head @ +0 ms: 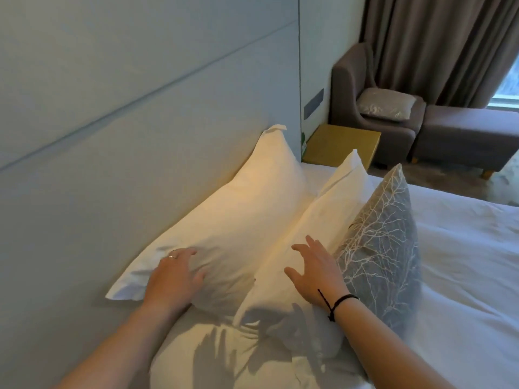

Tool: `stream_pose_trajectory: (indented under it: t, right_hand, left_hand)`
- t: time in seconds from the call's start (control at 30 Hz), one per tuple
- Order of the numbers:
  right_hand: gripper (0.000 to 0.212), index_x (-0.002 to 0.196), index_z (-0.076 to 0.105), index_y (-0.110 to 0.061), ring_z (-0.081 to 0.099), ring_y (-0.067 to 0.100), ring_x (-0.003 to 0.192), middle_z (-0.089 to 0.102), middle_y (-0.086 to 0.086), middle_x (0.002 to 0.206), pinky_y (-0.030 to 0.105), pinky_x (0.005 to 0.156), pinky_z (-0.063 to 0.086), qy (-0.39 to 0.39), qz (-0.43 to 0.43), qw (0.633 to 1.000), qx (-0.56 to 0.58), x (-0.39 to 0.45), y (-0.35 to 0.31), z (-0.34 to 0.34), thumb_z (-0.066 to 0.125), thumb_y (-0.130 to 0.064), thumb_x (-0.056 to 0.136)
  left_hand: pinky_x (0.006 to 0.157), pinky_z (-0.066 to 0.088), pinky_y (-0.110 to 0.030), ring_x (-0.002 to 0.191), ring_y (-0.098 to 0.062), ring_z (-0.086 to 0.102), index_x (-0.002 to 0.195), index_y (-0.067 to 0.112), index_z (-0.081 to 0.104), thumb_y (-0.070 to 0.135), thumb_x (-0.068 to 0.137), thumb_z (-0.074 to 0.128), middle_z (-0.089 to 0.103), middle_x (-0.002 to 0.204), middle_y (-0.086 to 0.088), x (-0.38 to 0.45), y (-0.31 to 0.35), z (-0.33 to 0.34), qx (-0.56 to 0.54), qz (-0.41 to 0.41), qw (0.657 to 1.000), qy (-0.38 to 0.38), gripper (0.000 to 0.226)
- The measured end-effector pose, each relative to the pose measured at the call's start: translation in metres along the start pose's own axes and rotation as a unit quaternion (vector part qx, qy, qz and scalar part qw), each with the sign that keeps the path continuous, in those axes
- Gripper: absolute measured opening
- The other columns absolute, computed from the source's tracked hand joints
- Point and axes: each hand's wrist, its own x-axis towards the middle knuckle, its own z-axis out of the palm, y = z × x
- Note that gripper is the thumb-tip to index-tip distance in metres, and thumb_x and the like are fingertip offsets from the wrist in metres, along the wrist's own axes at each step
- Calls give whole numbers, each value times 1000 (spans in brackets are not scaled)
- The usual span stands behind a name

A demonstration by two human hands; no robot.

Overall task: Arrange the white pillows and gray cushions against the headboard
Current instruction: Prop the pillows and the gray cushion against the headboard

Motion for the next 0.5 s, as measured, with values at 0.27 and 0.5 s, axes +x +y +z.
stream_pose_trajectory:
  t: [0.27,0.5]
  right_hand:
    - [46,139,43,-33,30,14,141,20,-9,159,38,113,32,-119,-32,992,-2,1,-25,1,55,-38,95]
    - [54,140,42,-32,40,13,133,36,-9,151,32,108,34,-156,-35,987,-29,17,-66,27,56,-51,91]
  left_hand:
    - [93,46,-43,124,-30,51,144,26,34,47,89,56,51,141,-7,17,-53,-15,-4,-94,996,-10,63]
    - [92,49,-44,118,-33,51,143,22,33,39,88,62,53,134,-11,36,-92,11,80,-51,995,13,65]
